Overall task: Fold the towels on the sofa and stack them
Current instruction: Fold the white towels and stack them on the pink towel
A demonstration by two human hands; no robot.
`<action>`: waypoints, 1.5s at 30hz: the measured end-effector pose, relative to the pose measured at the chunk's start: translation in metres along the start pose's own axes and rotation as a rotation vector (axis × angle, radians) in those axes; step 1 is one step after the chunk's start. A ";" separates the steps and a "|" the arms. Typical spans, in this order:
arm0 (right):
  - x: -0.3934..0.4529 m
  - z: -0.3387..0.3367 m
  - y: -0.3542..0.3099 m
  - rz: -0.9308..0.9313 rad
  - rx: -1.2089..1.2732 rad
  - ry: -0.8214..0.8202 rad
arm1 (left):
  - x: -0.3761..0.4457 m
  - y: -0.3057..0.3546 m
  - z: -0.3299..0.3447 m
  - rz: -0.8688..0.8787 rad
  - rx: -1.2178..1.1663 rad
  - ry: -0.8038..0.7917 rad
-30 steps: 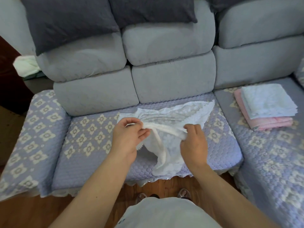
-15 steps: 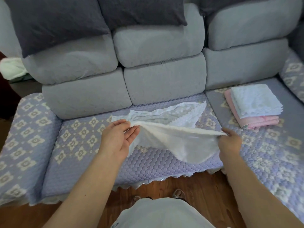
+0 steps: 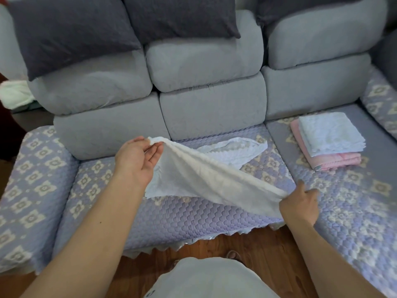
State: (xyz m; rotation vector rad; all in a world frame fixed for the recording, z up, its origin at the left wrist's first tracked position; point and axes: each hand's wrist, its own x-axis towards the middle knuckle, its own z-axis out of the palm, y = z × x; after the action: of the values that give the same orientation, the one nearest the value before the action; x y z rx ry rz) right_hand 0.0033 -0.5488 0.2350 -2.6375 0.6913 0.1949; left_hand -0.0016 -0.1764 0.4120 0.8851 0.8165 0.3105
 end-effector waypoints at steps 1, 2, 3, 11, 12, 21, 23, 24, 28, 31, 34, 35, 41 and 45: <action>0.002 -0.005 -0.001 0.083 0.095 -0.087 | 0.002 -0.002 -0.001 -0.004 -0.002 0.014; 0.005 -0.010 -0.002 0.147 0.210 -0.145 | 0.005 -0.004 -0.002 -0.011 -0.006 0.028; 0.009 -0.013 -0.002 0.187 0.334 -0.178 | 0.009 -0.006 -0.005 -0.019 -0.009 0.042; 0.018 -0.030 0.016 0.257 1.467 -0.906 | 0.042 -0.003 -0.033 -0.112 0.010 0.149; 0.016 -0.028 0.016 0.228 1.444 -0.893 | 0.045 -0.003 -0.035 -0.120 0.023 0.153; 0.012 -0.010 0.028 -0.367 -0.047 -0.094 | 0.049 -0.010 -0.036 -0.096 0.082 0.146; 0.009 -0.025 0.025 -0.202 -0.159 -0.182 | 0.050 -0.011 -0.040 -0.085 0.121 0.158; 0.007 -0.032 0.020 -0.143 -0.168 -0.230 | 0.052 -0.013 -0.044 -0.082 0.148 0.167; -0.002 -0.046 -0.003 -0.086 0.099 -0.267 | 0.058 -0.021 -0.064 -0.110 0.200 0.210; 0.003 -0.050 -0.007 0.239 0.631 -0.441 | 0.060 -0.025 -0.078 -0.148 0.175 0.243; 0.011 -0.049 0.001 0.418 0.888 -0.574 | 0.057 -0.029 -0.084 -0.173 0.171 0.259; 0.011 -0.049 0.004 0.432 0.907 -0.610 | 0.056 -0.030 -0.087 -0.173 0.173 0.259; 0.013 -0.043 0.020 0.304 0.539 -0.385 | 0.052 -0.037 -0.107 -0.239 0.341 0.208; 0.015 -0.014 0.029 0.392 0.589 -0.160 | 0.044 -0.049 -0.118 -0.198 0.691 0.252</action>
State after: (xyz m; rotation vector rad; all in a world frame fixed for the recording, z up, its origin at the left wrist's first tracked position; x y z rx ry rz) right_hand 0.0022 -0.5848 0.2342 -1.8942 1.0233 0.2624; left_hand -0.0636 -0.1154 0.3088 1.4108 1.2708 -0.0502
